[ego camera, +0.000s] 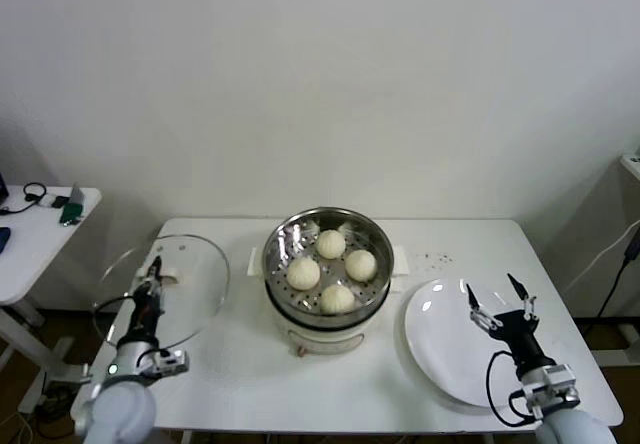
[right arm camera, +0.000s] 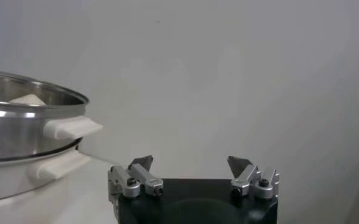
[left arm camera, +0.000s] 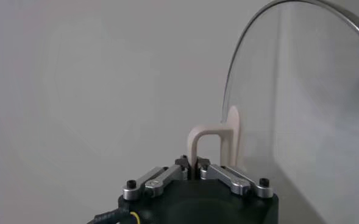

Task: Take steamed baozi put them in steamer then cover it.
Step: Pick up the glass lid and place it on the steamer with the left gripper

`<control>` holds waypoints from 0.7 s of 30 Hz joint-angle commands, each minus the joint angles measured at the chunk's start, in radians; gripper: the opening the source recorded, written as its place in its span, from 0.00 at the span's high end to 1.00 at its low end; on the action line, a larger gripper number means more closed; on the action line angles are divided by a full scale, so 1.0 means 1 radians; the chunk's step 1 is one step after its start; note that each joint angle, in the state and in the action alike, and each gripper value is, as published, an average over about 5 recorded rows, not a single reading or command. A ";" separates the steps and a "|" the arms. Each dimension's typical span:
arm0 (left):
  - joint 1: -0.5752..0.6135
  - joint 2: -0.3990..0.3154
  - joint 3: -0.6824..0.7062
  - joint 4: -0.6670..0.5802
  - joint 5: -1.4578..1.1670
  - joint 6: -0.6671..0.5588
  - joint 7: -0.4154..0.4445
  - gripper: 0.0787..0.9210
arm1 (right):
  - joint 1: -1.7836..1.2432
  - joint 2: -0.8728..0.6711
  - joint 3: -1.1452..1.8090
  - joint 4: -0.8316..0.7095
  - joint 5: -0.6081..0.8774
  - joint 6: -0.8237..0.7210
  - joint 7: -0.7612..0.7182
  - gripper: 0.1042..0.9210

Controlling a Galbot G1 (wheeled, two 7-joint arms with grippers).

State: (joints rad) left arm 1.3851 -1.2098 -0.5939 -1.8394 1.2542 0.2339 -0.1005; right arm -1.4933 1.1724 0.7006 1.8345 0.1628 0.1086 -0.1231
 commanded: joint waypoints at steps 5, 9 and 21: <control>0.069 0.247 0.094 -0.374 -0.105 0.314 0.050 0.91 | 0.069 -0.049 -0.059 -0.061 0.009 -0.004 0.001 0.12; -0.020 0.339 0.238 -0.380 -0.151 0.381 0.054 0.91 | 0.092 -0.074 -0.087 -0.084 0.025 0.009 0.000 0.12; -0.440 0.283 0.690 -0.304 -0.085 0.548 0.255 0.91 | 0.107 -0.078 -0.085 -0.140 0.018 0.040 -0.001 0.12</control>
State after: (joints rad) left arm 1.2493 -0.9216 -0.2616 -2.1467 1.1243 0.6158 0.0035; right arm -1.4054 1.1009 0.6313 1.7309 0.1814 0.1342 -0.1239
